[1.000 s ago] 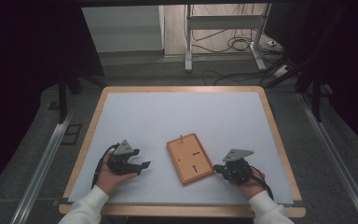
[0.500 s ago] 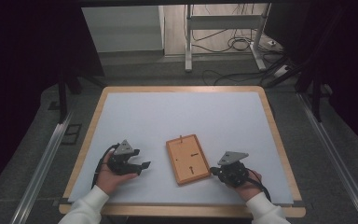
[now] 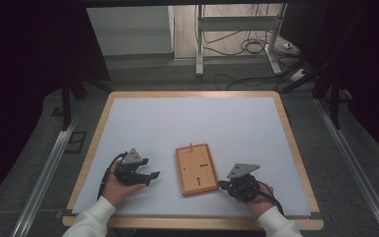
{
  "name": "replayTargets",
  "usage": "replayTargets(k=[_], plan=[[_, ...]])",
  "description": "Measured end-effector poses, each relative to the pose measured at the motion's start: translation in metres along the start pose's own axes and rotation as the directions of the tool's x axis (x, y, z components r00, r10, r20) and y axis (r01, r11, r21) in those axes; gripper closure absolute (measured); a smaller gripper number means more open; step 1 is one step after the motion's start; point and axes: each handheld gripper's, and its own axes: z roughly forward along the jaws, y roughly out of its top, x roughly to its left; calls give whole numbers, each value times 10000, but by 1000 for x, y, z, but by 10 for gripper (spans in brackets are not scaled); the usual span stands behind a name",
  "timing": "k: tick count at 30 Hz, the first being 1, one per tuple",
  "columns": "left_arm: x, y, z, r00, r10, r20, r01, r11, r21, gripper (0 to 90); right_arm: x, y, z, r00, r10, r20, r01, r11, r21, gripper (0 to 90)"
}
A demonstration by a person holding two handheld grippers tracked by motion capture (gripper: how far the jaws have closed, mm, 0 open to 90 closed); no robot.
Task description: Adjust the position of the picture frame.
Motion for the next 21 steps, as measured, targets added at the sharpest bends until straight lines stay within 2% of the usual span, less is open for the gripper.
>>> replayTargets(k=[11, 21], plan=[[0, 0, 1, 10000, 53, -9, -53, 10000, 47, 282, 9, 3, 7, 9977, 186, -657, -197, 9997, -156, 897], [-1, 0, 2, 10000, 60, 3, -60, 9999, 82, 282, 20, 8, 15, 9963, 38, -864, -57, 9997, -223, 896]])
